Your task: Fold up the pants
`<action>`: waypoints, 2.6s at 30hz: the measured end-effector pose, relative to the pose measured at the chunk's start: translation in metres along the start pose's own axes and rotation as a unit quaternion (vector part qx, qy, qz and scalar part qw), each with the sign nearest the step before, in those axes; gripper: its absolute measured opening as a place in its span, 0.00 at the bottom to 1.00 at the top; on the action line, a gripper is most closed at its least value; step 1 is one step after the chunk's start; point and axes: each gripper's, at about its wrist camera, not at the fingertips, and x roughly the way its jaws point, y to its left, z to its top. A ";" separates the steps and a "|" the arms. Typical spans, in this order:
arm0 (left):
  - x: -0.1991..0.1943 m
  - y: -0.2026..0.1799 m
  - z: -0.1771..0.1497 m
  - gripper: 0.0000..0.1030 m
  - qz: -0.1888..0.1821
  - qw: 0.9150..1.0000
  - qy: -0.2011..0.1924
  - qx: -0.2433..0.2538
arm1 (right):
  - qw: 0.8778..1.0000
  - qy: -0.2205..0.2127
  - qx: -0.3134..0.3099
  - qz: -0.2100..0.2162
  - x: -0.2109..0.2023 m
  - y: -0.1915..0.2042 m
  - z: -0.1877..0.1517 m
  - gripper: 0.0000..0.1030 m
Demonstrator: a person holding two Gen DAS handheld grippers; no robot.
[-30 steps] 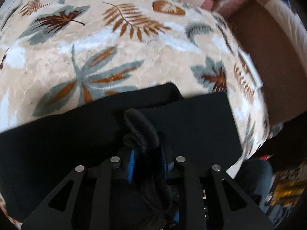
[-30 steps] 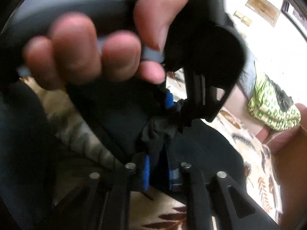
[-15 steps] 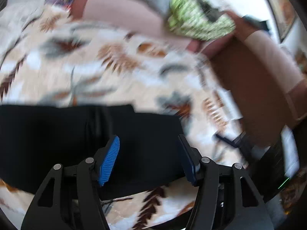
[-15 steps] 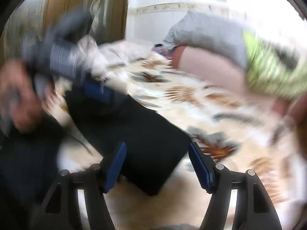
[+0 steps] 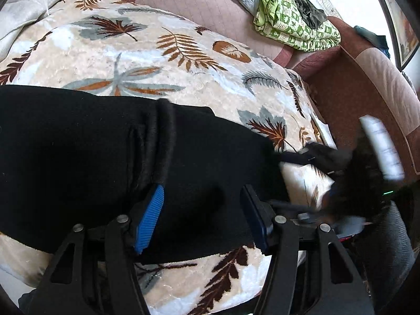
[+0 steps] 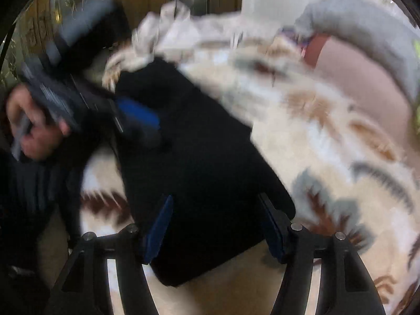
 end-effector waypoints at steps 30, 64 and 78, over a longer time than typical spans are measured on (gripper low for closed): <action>-0.118 0.195 -0.080 0.81 -0.080 0.917 -0.154 -0.360 | 0.969 -0.128 0.155 -0.144 -0.046 0.017 0.021 0.76; -0.077 -0.044 -0.060 0.08 0.353 0.826 -0.264 0.352 | 0.904 -0.014 0.349 0.248 -0.001 0.000 0.175 0.81; -0.034 -0.114 -0.093 0.08 0.345 0.718 -0.222 0.563 | 0.916 -0.011 0.367 0.158 -0.028 -0.037 0.132 0.07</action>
